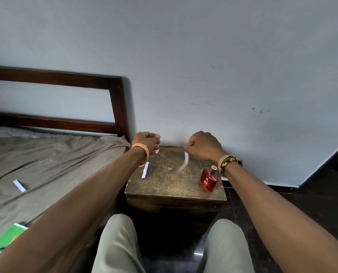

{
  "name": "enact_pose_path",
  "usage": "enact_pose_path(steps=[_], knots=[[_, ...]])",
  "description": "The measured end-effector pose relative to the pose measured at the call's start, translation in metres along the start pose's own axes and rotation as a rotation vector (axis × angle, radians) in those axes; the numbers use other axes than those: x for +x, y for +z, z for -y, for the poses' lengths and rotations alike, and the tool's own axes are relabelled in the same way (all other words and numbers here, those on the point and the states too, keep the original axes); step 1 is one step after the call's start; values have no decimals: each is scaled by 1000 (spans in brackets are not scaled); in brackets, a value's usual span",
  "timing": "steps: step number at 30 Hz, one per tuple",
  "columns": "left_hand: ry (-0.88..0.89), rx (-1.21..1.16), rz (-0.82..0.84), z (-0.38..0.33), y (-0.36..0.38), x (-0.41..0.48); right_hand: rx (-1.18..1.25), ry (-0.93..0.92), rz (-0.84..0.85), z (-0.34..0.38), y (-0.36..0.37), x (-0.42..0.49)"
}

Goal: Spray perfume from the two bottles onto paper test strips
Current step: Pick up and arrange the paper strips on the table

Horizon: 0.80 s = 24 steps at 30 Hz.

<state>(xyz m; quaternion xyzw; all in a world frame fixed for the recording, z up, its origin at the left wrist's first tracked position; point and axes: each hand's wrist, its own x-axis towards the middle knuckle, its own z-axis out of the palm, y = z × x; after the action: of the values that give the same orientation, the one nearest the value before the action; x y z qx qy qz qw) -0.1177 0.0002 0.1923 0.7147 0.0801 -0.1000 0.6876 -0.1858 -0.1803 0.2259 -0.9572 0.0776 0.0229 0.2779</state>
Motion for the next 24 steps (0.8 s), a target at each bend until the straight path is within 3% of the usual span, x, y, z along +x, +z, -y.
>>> enact_pose_path(steps=[1,5,6,7,8,10,11,12,13,15,16,17,18,20,21,22,24], knots=[[1,8,-5,0,0,0,-12,-7,-34,-1,3,0],[3,19,-4,2,0,2,1159,-21,163,4,-8,-6],[1,19,-6,2,-1,2,1353,-8,225,8,-13,-5],[0,16,-5,2,-1,2,1401,26,239,9,-16,-4],[1,10,-2,2,-2,1,1242,70,183,10,-15,-3],[6,3,-1,3,-2,2,432,84,15,7,-12,-3],[9,11,-7,4,-1,2,155,49,-42,4,-9,-3],[9,18,-7,4,-1,2,132,11,-50,4,-7,-4],[6,17,-2,4,0,2,321,-22,-21,5,-6,-6],[6,14,2,5,2,3,1020,-44,141,9,-12,-9],[5,23,-3,5,2,3,1263,-28,192,11,-15,-9],[2,26,-6,5,2,4,1313,-5,198,14,-18,-7],[1,24,-5,4,2,4,1176,40,148,14,-18,-4],[5,18,-2,3,1,4,385,50,11,11,-14,-3],[7,16,-1,2,1,5,128,7,-27,8,-12,-4],[7,13,0,1,1,5,130,-15,-22,6,-11,-3],[8,14,-6,1,1,6,683,-43,68,8,-15,-6]])
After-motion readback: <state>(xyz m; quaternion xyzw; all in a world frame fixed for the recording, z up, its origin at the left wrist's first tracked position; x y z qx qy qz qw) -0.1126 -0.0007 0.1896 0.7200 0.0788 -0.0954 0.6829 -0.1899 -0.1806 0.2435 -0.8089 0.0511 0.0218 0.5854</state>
